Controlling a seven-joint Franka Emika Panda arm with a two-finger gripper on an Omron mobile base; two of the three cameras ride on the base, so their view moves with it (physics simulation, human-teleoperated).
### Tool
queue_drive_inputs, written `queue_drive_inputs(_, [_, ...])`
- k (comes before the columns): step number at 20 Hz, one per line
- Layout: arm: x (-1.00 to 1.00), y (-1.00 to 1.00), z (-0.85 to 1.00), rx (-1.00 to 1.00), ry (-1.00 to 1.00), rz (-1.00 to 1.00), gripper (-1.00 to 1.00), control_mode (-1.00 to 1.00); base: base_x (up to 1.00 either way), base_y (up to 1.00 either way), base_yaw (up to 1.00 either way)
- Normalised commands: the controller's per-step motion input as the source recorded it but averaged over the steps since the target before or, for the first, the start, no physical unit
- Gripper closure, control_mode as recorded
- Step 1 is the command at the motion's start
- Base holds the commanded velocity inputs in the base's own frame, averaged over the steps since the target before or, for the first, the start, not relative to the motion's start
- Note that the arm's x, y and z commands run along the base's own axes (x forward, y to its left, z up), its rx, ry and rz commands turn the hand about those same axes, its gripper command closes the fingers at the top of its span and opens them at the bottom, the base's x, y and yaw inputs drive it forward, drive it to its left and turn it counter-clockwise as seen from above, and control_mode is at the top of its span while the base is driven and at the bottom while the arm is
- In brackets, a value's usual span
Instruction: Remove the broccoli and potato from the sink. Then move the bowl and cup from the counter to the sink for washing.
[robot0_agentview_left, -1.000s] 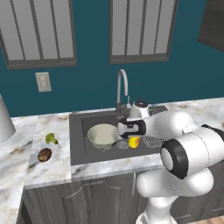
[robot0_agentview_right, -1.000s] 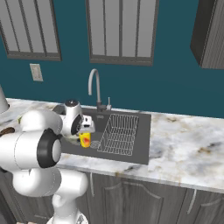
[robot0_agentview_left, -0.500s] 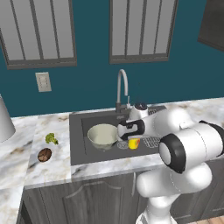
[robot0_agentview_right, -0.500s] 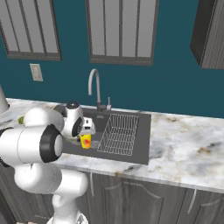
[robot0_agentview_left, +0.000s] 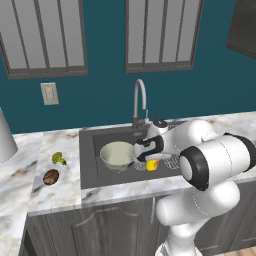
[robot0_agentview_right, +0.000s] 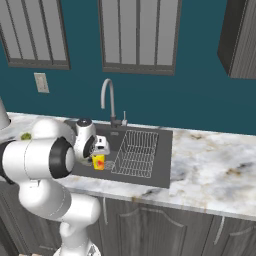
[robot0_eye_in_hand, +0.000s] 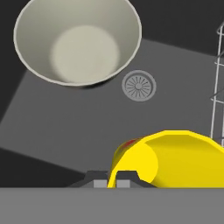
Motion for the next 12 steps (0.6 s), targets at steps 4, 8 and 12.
queue_drive_inputs(4, [0.08, 0.00, -0.12, 0.00, 0.00, 0.00, 1.00, -1.00, 0.00, 0.00, 0.00])
queue_drive_inputs(8, [0.06, 0.00, -0.11, 0.00, 0.00, 0.00, 1.00, -1.00, 0.00, 0.00, 0.00])
queue_drive_inputs(12, [0.05, 0.03, -0.12, 0.00, 0.00, 0.00, 1.00, -1.00, 0.00, 0.00, 0.00])
